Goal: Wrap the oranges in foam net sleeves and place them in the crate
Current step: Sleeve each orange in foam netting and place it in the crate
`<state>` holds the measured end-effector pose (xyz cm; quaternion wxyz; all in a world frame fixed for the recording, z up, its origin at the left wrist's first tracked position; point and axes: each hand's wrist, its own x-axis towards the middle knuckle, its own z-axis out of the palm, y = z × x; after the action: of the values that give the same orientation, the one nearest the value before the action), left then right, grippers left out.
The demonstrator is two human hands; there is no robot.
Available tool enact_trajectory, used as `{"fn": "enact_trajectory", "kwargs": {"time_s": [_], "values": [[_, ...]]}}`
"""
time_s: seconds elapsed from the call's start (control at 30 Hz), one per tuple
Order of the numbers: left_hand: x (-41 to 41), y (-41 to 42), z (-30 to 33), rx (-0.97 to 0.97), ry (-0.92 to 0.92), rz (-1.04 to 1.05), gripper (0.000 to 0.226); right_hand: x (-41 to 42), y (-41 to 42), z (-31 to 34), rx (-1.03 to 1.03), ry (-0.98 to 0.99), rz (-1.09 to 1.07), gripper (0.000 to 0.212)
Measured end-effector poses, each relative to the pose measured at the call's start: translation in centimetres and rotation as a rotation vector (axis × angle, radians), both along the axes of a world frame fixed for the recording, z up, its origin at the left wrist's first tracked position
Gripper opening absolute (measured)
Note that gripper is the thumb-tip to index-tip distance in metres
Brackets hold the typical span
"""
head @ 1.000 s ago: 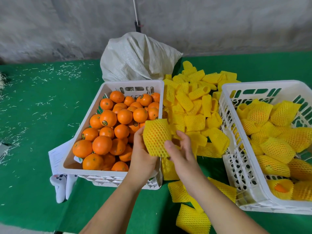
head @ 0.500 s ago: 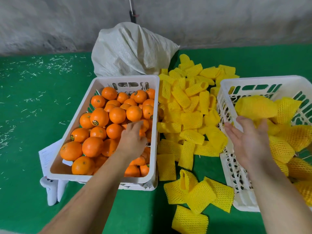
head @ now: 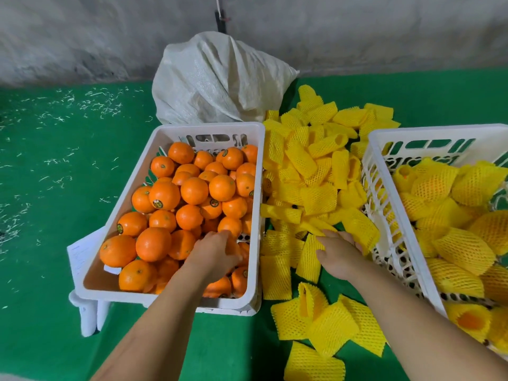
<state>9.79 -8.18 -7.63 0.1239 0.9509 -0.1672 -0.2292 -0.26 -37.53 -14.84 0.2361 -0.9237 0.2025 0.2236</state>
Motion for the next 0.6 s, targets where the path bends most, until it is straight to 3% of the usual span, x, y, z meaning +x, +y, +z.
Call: {"fn": "enact_trajectory", "kwargs": {"time_s": [0.07,0.13,0.23,0.3,0.47,0.6], "values": [[-1.0,1.1,0.8,-0.367,-0.041,0.268,0.070,-1.1,0.7,1.2,0.028,-0.286,-0.146,0.037],[-2.8,1.0,2.0,-0.760,0.015,0.498,0.084,-2.4,2.3,3.3,0.199,-0.579,-0.296,0.026],[-5.2,-0.3,2.7,-1.168,0.204,0.591,0.057,-3.8,5.9,7.6,0.511,-0.697,-0.383,0.024],[-6.1,-0.9,3.0,-1.236,0.263,0.546,0.034,-4.0,8.7,9.7,0.640,-0.709,-0.357,0.027],[-6.5,-0.5,3.5,-1.261,0.315,0.451,0.038,-3.6,14.0,12.9,1.293,-0.624,-0.399,0.048],[-6.8,0.4,3.4,-1.367,0.410,0.466,0.047,-3.2,14.9,13.3,1.273,-0.687,-0.315,0.067]]}}
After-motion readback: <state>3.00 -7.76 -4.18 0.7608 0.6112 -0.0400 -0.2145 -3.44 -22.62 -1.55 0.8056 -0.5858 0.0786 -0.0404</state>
